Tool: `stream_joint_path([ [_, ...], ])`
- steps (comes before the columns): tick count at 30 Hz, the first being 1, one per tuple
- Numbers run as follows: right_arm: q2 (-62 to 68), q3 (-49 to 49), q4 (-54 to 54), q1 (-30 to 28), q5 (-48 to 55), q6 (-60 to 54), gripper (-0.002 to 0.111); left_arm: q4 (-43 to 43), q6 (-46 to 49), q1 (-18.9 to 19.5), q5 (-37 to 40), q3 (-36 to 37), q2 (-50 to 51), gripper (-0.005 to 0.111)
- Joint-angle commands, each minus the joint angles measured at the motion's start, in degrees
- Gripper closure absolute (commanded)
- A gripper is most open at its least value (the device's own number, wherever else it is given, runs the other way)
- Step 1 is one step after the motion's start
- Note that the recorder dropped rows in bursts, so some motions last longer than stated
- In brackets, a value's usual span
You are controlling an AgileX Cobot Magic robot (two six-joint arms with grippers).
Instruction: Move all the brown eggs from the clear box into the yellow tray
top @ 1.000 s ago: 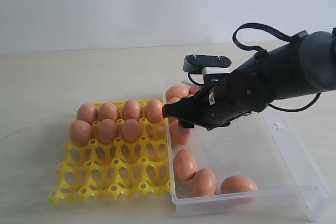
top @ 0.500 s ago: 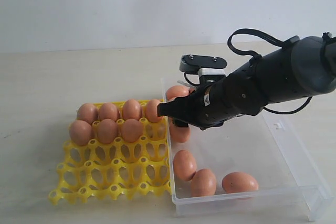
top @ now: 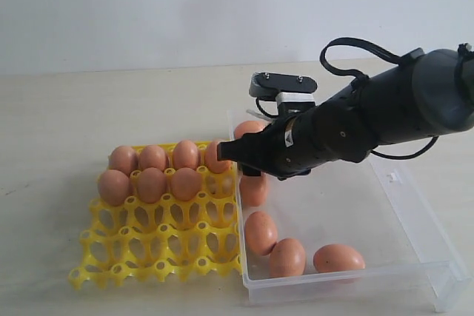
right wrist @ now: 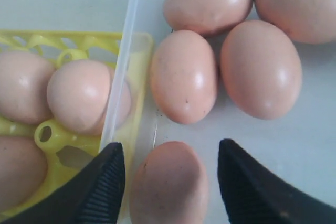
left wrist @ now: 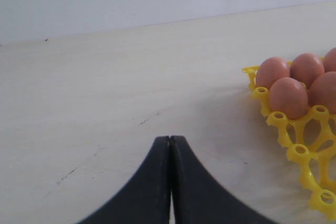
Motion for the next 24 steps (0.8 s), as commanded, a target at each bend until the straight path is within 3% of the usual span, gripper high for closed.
stream_joint_path([
  [1, 1.33, -0.18, 0.82, 0.08, 0.29, 1.21, 0.056, -0.21, -0.16, -0.08, -0.45, -0.3, -0.32, 0.107],
  [24, 3.94, -0.18, 2.55, 0.08, 1.21, 2.53, 0.061, -0.21, -0.17, -0.08, -0.45, -0.3, -0.32, 0.107],
])
